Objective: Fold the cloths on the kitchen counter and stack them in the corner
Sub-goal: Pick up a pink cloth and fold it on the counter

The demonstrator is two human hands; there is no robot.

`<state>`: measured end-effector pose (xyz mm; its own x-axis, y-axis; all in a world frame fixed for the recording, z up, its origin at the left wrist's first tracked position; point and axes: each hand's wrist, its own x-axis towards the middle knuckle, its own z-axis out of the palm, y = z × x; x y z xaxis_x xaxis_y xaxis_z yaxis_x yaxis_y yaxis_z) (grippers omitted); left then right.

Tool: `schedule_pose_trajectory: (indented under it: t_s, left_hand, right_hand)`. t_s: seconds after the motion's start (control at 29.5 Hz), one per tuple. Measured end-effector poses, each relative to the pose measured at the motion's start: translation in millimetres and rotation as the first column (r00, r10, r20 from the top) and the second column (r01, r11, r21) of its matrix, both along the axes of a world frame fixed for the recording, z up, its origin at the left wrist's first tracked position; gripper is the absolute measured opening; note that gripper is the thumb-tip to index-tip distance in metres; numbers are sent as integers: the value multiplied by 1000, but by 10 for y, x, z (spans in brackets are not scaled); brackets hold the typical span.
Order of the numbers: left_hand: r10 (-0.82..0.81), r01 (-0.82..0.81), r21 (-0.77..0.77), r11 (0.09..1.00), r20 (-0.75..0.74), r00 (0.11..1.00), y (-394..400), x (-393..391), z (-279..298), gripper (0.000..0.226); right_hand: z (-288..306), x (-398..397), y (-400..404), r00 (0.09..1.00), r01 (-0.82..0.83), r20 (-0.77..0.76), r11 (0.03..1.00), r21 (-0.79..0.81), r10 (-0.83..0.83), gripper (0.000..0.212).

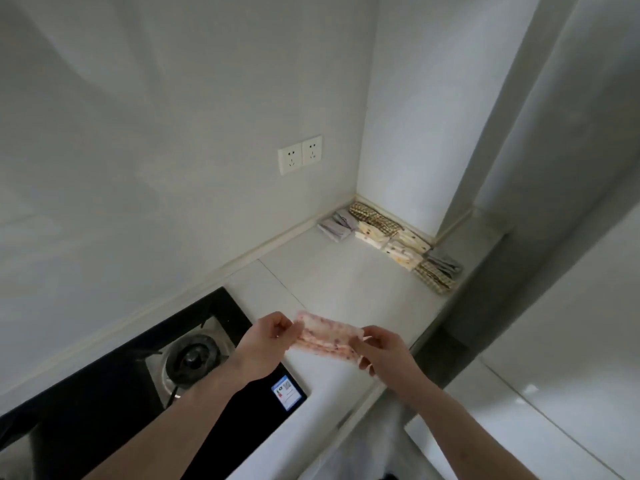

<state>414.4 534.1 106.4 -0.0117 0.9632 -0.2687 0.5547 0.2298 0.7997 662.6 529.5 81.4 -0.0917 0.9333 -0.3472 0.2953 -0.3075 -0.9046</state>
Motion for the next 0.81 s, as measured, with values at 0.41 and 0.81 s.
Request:
schedule_pose_trajectory:
  t_s: [0.41,0.81]
  left_hand:
    - [316,-317,-130,939,-30,948,1042,503,-415,6]
    - [427,-450,-161,878,-157,890,1101,709,-450,2]
  right_hand:
    - [-879,492,2422,993,105,-17,920,-379,-120,6]
    - [-1553,782,3508,966,237,35,833,-500,-254,12]
